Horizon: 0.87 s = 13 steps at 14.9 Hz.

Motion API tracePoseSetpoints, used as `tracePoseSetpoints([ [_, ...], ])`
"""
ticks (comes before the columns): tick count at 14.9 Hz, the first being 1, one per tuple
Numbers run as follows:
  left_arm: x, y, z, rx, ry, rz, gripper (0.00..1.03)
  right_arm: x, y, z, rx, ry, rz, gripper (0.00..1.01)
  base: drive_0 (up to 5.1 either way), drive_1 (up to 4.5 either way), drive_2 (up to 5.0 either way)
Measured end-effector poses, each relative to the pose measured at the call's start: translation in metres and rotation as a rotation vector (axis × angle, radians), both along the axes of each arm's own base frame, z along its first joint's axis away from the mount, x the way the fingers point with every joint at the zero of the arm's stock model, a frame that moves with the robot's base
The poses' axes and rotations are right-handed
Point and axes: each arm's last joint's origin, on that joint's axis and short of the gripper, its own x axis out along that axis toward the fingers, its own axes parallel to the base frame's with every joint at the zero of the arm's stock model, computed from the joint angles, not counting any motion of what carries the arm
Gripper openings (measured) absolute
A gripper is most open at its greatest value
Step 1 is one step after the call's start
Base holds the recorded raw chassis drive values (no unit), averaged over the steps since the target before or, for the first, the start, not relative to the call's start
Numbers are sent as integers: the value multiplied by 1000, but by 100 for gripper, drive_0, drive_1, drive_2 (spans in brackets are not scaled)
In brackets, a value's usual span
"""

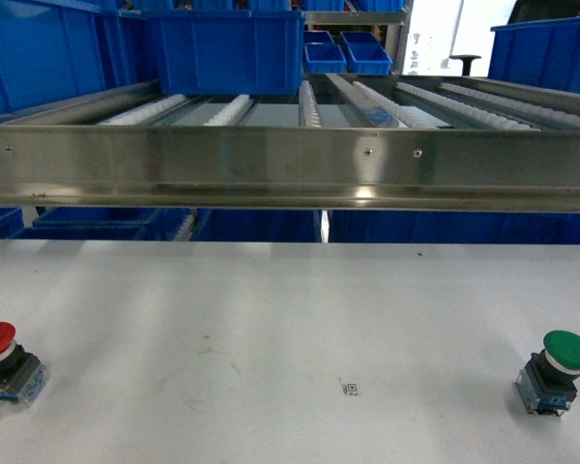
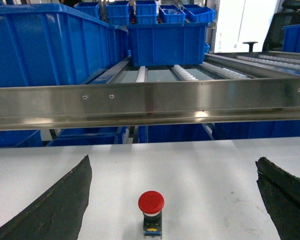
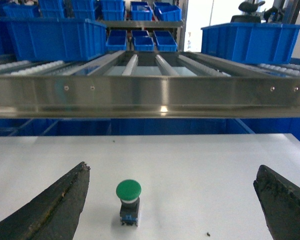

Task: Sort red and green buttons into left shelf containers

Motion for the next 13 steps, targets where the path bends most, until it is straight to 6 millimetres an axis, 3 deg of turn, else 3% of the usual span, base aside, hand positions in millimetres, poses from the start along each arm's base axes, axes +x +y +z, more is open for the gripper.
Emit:
tracePoseSetpoints([
  [3, 1, 5, 1, -2, -10, 14, 98, 2, 6, 4, -6, -31, 36, 98, 0, 0, 0],
  [4, 10, 9, 4, -13, -3, 9, 98, 14, 11, 8, -18, 5, 37, 98, 0, 0, 0],
  [5, 33, 9, 5, -30, 120, -35, 98, 40, 21, 14, -48, 100, 84, 98, 0, 0, 0],
  [9, 92, -7, 21, 0, 235, -115, 98, 96, 35, 0, -82, 330, 130, 98, 0, 0, 0],
  [13, 117, -20, 22, 14, 268, -121, 98, 150, 35, -10, -50, 495, 124, 98, 0, 0, 0],
])
